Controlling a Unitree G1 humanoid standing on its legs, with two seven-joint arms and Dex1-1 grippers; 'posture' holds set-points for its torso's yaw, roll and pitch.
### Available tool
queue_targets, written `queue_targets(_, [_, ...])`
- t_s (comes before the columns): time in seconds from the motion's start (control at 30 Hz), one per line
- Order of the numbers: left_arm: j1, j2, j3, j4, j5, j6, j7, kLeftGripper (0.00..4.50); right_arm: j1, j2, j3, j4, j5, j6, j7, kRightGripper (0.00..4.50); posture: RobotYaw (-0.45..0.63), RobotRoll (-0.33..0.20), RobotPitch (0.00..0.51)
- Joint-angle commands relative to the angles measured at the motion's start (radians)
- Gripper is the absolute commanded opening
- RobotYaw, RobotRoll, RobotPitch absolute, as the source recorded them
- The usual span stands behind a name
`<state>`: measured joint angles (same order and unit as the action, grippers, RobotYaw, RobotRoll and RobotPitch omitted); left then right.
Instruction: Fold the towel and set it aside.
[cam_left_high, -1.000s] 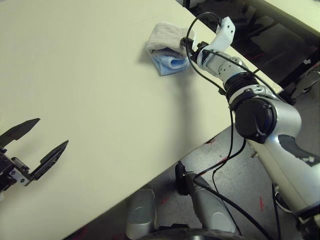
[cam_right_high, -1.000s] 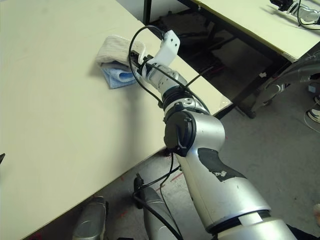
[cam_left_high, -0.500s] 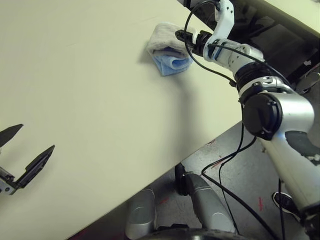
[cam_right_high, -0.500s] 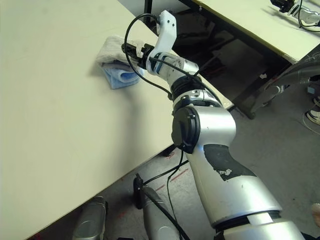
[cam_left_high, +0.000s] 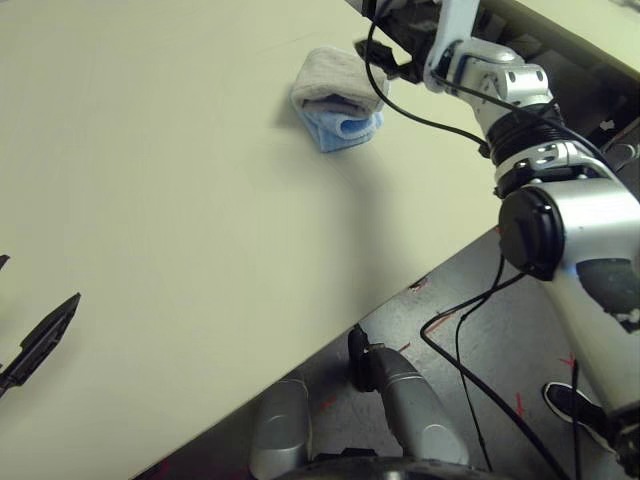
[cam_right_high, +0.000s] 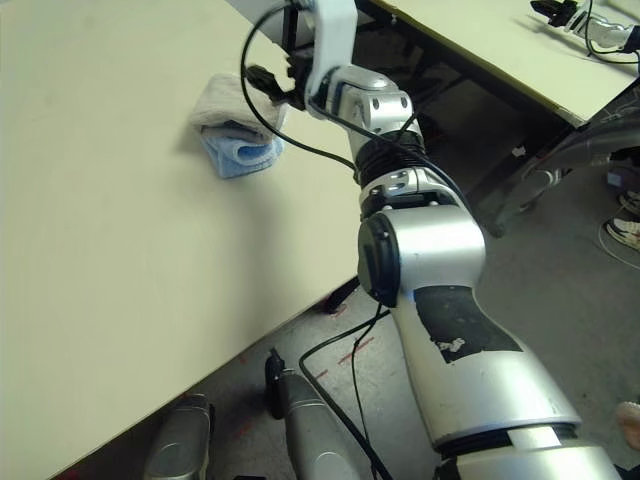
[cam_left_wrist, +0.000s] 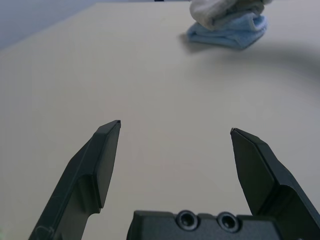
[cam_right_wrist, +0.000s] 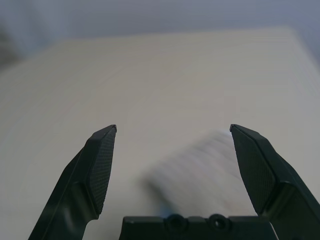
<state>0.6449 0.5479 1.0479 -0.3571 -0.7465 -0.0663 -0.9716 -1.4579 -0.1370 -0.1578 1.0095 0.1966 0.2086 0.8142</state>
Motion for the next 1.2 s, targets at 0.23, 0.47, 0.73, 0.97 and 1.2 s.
queue_targets(0.23, [0.046,-0.154,-0.007,-0.055,0.033,-0.003,0.175,4.5,0.463,0.088,0.185,-0.348,0.008,-0.081,0.22,4.48,0.09,0.0,0.201])
queue_targets(0.47, [0.078,-0.355,-0.072,-0.131,0.155,0.024,0.447,4.5,0.638,0.173,0.24,-0.345,-0.02,-0.231,0.141,4.48,0.12,0.0,0.198])
queue_targets(0.73, [0.102,-0.528,-0.164,-0.117,0.261,-0.059,0.57,4.5,0.773,0.154,0.268,-0.315,-0.049,-0.396,0.126,4.48,0.12,0.0,0.201])
queue_targets(0.97, [0.101,-0.543,-0.227,-0.096,0.293,-0.091,0.608,4.5,0.763,0.104,0.236,-0.205,-0.091,-0.551,-0.022,4.48,0.1,0.0,0.203])
queue_targets(1.2, [0.086,-0.516,-0.281,-0.076,0.313,-0.093,0.632,4.5,0.811,0.084,0.234,-0.22,-0.077,-0.567,-0.031,4.48,0.08,0.0,0.208])
